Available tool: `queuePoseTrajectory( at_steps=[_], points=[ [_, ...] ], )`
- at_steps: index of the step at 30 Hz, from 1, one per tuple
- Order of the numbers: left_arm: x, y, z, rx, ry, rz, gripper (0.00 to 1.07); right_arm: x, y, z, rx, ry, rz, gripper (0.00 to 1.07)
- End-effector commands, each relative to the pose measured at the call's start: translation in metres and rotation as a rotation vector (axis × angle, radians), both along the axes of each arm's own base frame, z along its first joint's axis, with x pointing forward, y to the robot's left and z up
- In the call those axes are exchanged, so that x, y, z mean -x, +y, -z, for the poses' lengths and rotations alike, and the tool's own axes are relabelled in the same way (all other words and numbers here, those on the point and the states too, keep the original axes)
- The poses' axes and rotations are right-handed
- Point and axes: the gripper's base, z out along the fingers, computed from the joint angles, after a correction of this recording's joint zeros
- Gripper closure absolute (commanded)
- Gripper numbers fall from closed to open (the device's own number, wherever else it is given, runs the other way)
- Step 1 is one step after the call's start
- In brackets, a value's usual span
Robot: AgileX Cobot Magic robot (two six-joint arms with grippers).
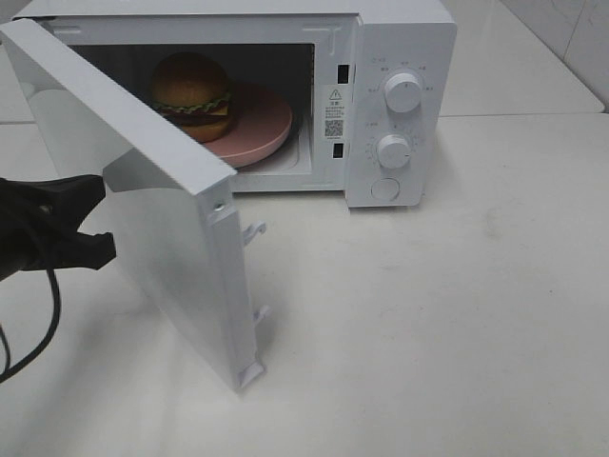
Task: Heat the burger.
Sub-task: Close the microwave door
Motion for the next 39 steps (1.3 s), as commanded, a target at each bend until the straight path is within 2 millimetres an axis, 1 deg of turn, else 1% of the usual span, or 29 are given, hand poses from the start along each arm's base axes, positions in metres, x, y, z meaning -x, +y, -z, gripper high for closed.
queuePoseTrajectory(
  at_steps=[1, 2, 4, 5, 6, 7, 8, 10, 11, 12, 13, 14, 16, 17, 18, 20, 21, 22, 23, 25, 26, 27, 29, 31, 34, 35, 39],
  points=[
    [-0.011, -0.02, -0.005, 0.023, -0.04, 0.014, 1.07, 0.004, 0.0, 0.0, -0.004, -0.04, 0.006, 0.31],
    [-0.011, -0.02, -0.005, 0.023, -0.04, 0.014, 1.07, 0.004, 0.0, 0.0, -0.004, -0.04, 0.006, 0.31],
    [-0.02, -0.034, -0.004, 0.037, -0.039, 0.016, 1.07, 0.004, 0.0, 0.0, -0.004, -0.04, 0.006, 0.31],
    [-0.02, -0.034, -0.004, 0.037, -0.039, 0.016, 1.07, 0.004, 0.0, 0.0, -0.004, -0.04, 0.006, 0.31],
    [-0.022, -0.038, -0.004, 0.044, -0.04, 0.016, 1.07, 0.004, 0.0, 0.0, -0.004, -0.04, 0.006, 0.31],
    [-0.028, -0.048, -0.004, 0.062, -0.039, 0.008, 1.07, 0.004, 0.0, 0.0, -0.004, -0.04, 0.006, 0.31],
    [-0.028, -0.048, -0.004, 0.062, -0.039, 0.008, 1.07, 0.004, 0.0, 0.0, -0.004, -0.04, 0.006, 0.31],
    [-0.037, -0.061, -0.004, 0.075, -0.026, -0.008, 1.07, 0.004, 0.0, 0.0, -0.004, -0.04, 0.006, 0.31],
    [-0.037, -0.061, -0.004, 0.075, -0.026, -0.008, 1.07, 0.004, 0.0, 0.0, -0.004, -0.04, 0.006, 0.31],
    [-0.042, -0.07, -0.004, 0.063, -0.029, -0.015, 1.07, 0.004, 0.0, 0.0, -0.004, -0.04, 0.006, 0.31],
    [-0.042, -0.07, -0.004, 0.063, -0.029, -0.015, 1.07, 0.004, 0.0, 0.0, -0.004, -0.04, 0.006, 0.31],
    [-0.048, -0.079, -0.006, 0.053, -0.034, -0.027, 1.07, 0.004, 0.0, 0.0, -0.004, -0.04, 0.006, 0.31],
    [-0.051, -0.083, -0.007, 0.043, -0.039, -0.034, 1.07, 0.004, 0.0, 0.0, -0.004, -0.04, 0.006, 0.31],
    [-0.056, -0.091, -0.009, 0.04, -0.043, -0.05, 1.07, 0.004, 0.0, 0.0, -0.004, -0.04, 0.006, 0.31],
    [-0.056, -0.091, -0.009, 0.04, -0.043, -0.05, 1.07, 0.004, 0.0, 0.0, -0.004, -0.04, 0.006, 0.31],
    [-0.066, -0.102, -0.011, 0.046, -0.04, -0.074, 1.07, 0.004, 0.0, 0.0, -0.004, -0.04, 0.006, 0.31],
    [-0.066, -0.102, -0.011, 0.046, -0.04, -0.074, 1.07, 0.004, 0.0, 0.0, -0.004, -0.04, 0.006, 0.31],
    [-0.073, -0.109, -0.013, 0.053, -0.041, -0.077, 1.07, 0.004, 0.0, 0.0, -0.004, -0.04, 0.006, 0.31],
    [-0.073, -0.109, -0.013, 0.053, -0.041, -0.077, 1.07, 0.004, 0.0, 0.0, -0.004, -0.04, 0.006, 0.31],
    [-0.084, -0.116, -0.016, 0.068, -0.05, -0.087, 1.07, 0.004, 0.0, 0.0, -0.003, -0.04, 0.005, 0.31],
    [-0.084, -0.116, -0.016, 0.068, -0.05, -0.087, 1.07, 0.004, 0.0, 0.0, -0.003, -0.04, 0.005, 0.31],
    [-0.091, -0.12, -0.017, 0.071, -0.053, -0.112, 1.07, 0.004, 0.0, 0.0, -0.003, -0.04, 0.005, 0.31],
    [-0.094, -0.121, -0.017, 0.069, -0.056, -0.121, 1.07, 0.004, 0.0, 0.0, -0.003, -0.04, 0.005, 0.31],
    [-0.107, -0.13, -0.02, 0.07, -0.056, -0.143, 1.07, 0.004, 0.0, 0.0, -0.004, -0.04, 0.006, 0.31],
    [-0.109, -0.131, -0.021, 0.071, -0.06, -0.148, 1.07, 0.004, 0.0, 0.0, -0.004, -0.04, 0.006, 0.31],
    [-0.114, -0.135, -0.023, 0.081, -0.059, -0.156, 1.07, 0.004, 0.0, 0.0, -0.004, -0.04, 0.006, 0.31],
    [-0.122, -0.142, -0.023, 0.084, -0.031, -0.163, 1.07, 0.004, 0.0, 0.0, -0.003, -0.04, 0.005, 0.31]
  ],
)
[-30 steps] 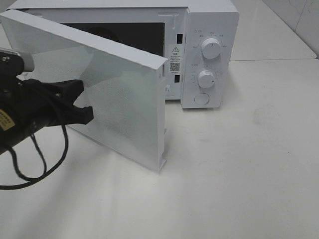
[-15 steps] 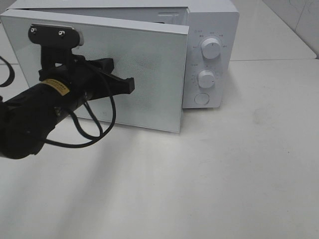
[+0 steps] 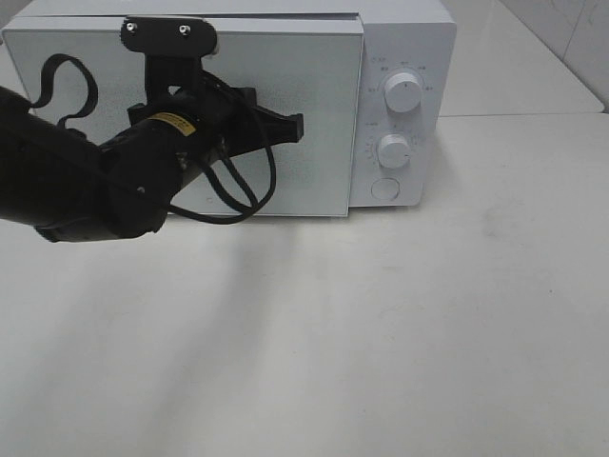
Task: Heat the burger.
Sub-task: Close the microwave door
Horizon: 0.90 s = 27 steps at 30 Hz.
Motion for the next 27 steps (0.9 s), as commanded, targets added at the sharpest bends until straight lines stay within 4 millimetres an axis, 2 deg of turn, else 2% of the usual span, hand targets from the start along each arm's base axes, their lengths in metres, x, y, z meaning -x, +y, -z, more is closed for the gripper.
queuePoseTrajectory(
  at_steps=[1, 10, 14, 16, 18, 19, 20, 21, 22, 23, 24, 25, 26, 27],
  points=[
    [-0.019, -0.004, -0.007, 0.033, -0.016, -0.063, 1.07, 0.004, 0.0, 0.0, -0.003, -0.04, 0.005, 0.31],
    [-0.031, -0.011, -0.014, 0.049, -0.042, -0.066, 1.07, 0.004, 0.0, 0.0, -0.003, -0.04, 0.005, 0.31],
    [-0.024, -0.018, -0.015, 0.04, -0.003, -0.023, 1.07, 0.004, 0.0, 0.0, -0.003, -0.04, 0.005, 0.31],
    [-0.007, -0.026, -0.015, 0.002, 0.07, 0.05, 1.07, 0.004, 0.0, 0.0, -0.003, -0.04, 0.005, 0.31],
    [-0.001, -0.026, -0.013, -0.006, 0.087, 0.064, 1.07, 0.004, 0.0, 0.0, -0.003, -0.04, 0.005, 0.31],
    [0.008, -0.027, -0.011, -0.02, 0.119, 0.088, 1.02, 0.004, 0.0, 0.0, -0.003, -0.04, 0.005, 0.31],
    [0.008, -0.027, -0.011, -0.02, 0.119, 0.088, 1.02, 0.004, 0.0, 0.0, -0.003, -0.04, 0.005, 0.31],
    [0.017, -0.027, -0.008, -0.037, 0.161, 0.116, 0.89, 0.004, 0.0, 0.0, -0.003, -0.04, 0.005, 0.31],
    [0.017, -0.027, -0.008, -0.037, 0.161, 0.116, 0.89, 0.004, 0.0, 0.0, -0.003, -0.04, 0.005, 0.31],
    [0.021, -0.026, -0.008, -0.044, 0.19, 0.131, 0.79, 0.004, 0.0, 0.0, -0.003, -0.04, 0.005, 0.31],
    [0.029, -0.024, -0.007, -0.055, 0.249, 0.159, 0.52, 0.004, 0.0, 0.0, -0.003, -0.04, 0.005, 0.31],
    [0.029, -0.024, -0.007, -0.055, 0.249, 0.159, 0.52, 0.004, 0.0, 0.0, -0.003, -0.04, 0.005, 0.31],
    [0.036, -0.023, -0.008, -0.068, 0.304, 0.188, 0.22, 0.004, 0.0, 0.0, -0.003, -0.04, 0.005, 0.31],
    [0.036, -0.023, -0.008, -0.068, 0.304, 0.188, 0.22, 0.004, 0.0, 0.0, -0.003, -0.04, 0.005, 0.31]
  ],
)
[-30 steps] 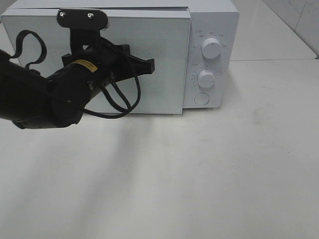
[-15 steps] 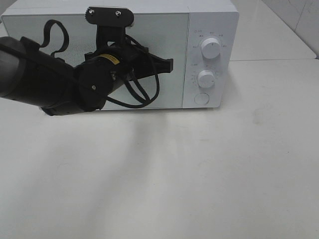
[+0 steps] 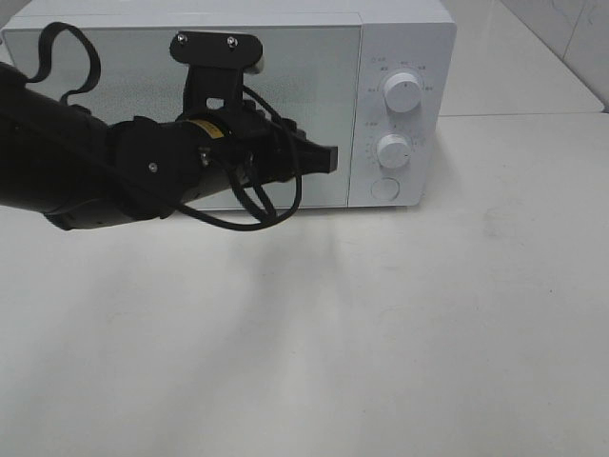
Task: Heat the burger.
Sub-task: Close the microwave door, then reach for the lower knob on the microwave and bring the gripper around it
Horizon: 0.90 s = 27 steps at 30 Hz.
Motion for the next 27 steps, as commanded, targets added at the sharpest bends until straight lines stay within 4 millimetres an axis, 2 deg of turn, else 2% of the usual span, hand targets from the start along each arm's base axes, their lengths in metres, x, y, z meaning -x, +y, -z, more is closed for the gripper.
queuePoseTrajectory(
  at_steps=[1, 2, 9, 10, 14, 15, 17, 18, 19, 20, 22, 24, 25, 26, 27],
  points=[
    [0.014, 0.002, -0.006, -0.009, 0.086, 0.05, 0.1, 0.004, 0.0, 0.0, -0.003, -0.04, 0.005, 0.31],
    [0.019, 0.003, -0.009, -0.016, 0.128, 0.076, 0.05, 0.004, 0.0, 0.0, -0.003, -0.04, 0.005, 0.31],
    [0.042, 0.005, -0.02, -0.087, 0.289, 0.226, 0.07, 0.004, 0.0, 0.0, -0.003, -0.04, 0.005, 0.31],
    [0.05, 0.008, -0.025, -0.125, 0.335, 0.281, 0.07, 0.004, 0.0, 0.0, -0.003, -0.04, 0.006, 0.31],
    [0.058, 0.017, -0.032, -0.161, 0.409, 0.327, 0.07, 0.004, 0.0, 0.0, -0.003, -0.04, 0.006, 0.31],
    [0.062, 0.026, -0.037, -0.177, 0.475, 0.347, 0.07, 0.004, 0.0, 0.0, -0.003, -0.04, 0.006, 0.31],
    [0.063, 0.03, -0.039, -0.181, 0.5, 0.352, 0.07, 0.004, 0.0, 0.0, -0.003, -0.04, 0.006, 0.31],
    [0.065, 0.043, -0.046, -0.187, 0.557, 0.355, 0.07, 0.004, 0.0, 0.0, -0.003, -0.04, 0.006, 0.31],
    [0.065, 0.043, -0.046, -0.187, 0.557, 0.355, 0.07, 0.004, 0.0, 0.0, -0.003, -0.04, 0.006, 0.31],
    [0.066, 0.054, -0.053, -0.188, 0.6, 0.354, 0.07, 0.004, 0.0, 0.0, -0.003, -0.04, 0.006, 0.31],
    [0.066, 0.061, -0.057, -0.183, 0.613, 0.348, 0.07, 0.004, 0.0, 0.0, -0.003, -0.04, 0.006, 0.31],
    [0.068, 0.082, -0.07, -0.176, 0.668, 0.337, 0.07, 0.004, 0.0, 0.0, -0.003, -0.04, 0.006, 0.31],
    [0.068, 0.082, -0.07, -0.176, 0.668, 0.337, 0.07, 0.004, 0.0, 0.0, -0.003, -0.04, 0.006, 0.31],
    [0.069, 0.096, -0.079, -0.163, 0.687, 0.32, 0.07, 0.004, 0.0, 0.0, -0.003, -0.04, 0.006, 0.31],
    [0.069, 0.096, -0.079, -0.163, 0.687, 0.32, 0.07, 0.004, 0.0, 0.0, -0.003, -0.04, 0.006, 0.31]
  ],
)
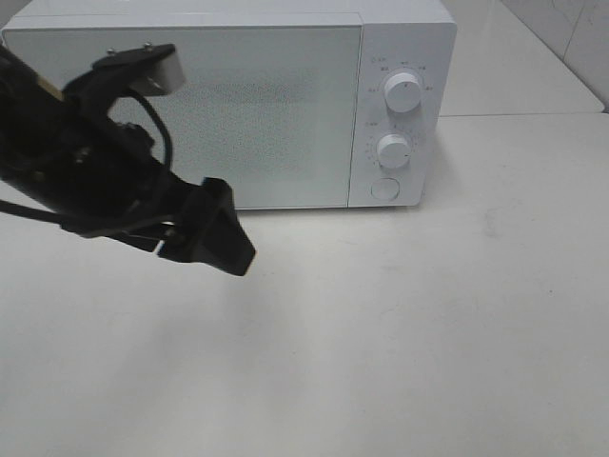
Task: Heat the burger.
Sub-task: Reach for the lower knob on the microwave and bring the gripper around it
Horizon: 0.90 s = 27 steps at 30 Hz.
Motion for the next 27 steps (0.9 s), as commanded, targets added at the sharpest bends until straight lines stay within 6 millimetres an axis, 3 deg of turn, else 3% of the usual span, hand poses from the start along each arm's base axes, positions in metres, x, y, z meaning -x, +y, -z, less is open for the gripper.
queuePoseTrajectory(
  at_steps=[1, 3, 5, 6, 8, 9, 11, 12, 13, 15, 16, 19, 21, 26, 27],
  points=[
    [0.005, 0.033, -0.02, 0.004, 0.052, -0.048, 0.07, 0.004, 0.0, 0.0, -0.003, -0.04, 0.006, 0.31],
    [0.006, 0.04, -0.025, 0.007, 0.047, -0.064, 0.07, 0.004, 0.0, 0.0, -0.003, -0.04, 0.006, 0.32],
    [0.006, 0.065, -0.037, 0.006, 0.039, -0.13, 0.07, 0.004, 0.0, 0.0, -0.003, -0.04, 0.006, 0.32],
    [0.006, 0.065, -0.037, 0.006, 0.039, -0.13, 0.07, 0.004, 0.0, 0.0, -0.003, -0.04, 0.006, 0.32],
    [0.008, 0.09, -0.045, -0.011, 0.046, -0.19, 0.07, 0.004, 0.0, 0.0, -0.003, -0.04, 0.006, 0.32],
    [0.008, 0.09, -0.045, -0.011, 0.046, -0.19, 0.07, 0.004, 0.0, 0.0, -0.003, -0.04, 0.006, 0.32],
    [0.014, 0.112, -0.052, -0.038, 0.068, -0.241, 0.07, 0.004, 0.0, 0.0, -0.003, -0.04, 0.006, 0.32],
    [0.014, 0.112, -0.052, -0.038, 0.068, -0.241, 0.07, 0.004, 0.0, 0.0, -0.003, -0.04, 0.006, 0.32],
    [0.019, 0.127, -0.055, -0.061, 0.087, -0.287, 0.07, 0.004, 0.0, 0.0, -0.003, -0.04, 0.006, 0.32],
    [0.021, 0.133, -0.057, -0.071, 0.093, -0.313, 0.07, 0.004, 0.0, 0.0, -0.003, -0.04, 0.006, 0.32],
    [0.025, 0.147, -0.061, -0.096, 0.093, -0.383, 0.07, 0.004, 0.0, 0.0, -0.003, -0.04, 0.006, 0.32],
    [0.034, 0.165, -0.066, -0.138, 0.096, -0.469, 0.07, 0.004, 0.0, 0.0, -0.003, -0.04, 0.006, 0.32],
    [0.038, 0.169, -0.069, -0.151, 0.089, -0.494, 0.07, 0.004, 0.0, 0.0, -0.003, -0.04, 0.006, 0.32],
    [0.075, 0.179, -0.074, -0.2, 0.002, -0.603, 0.07, 0.004, 0.0, 0.0, -0.003, -0.04, 0.006, 0.32],
    [0.075, 0.179, -0.074, -0.2, 0.002, -0.603, 0.07, 0.004, 0.0, 0.0, -0.003, -0.04, 0.006, 0.32]
  ],
)
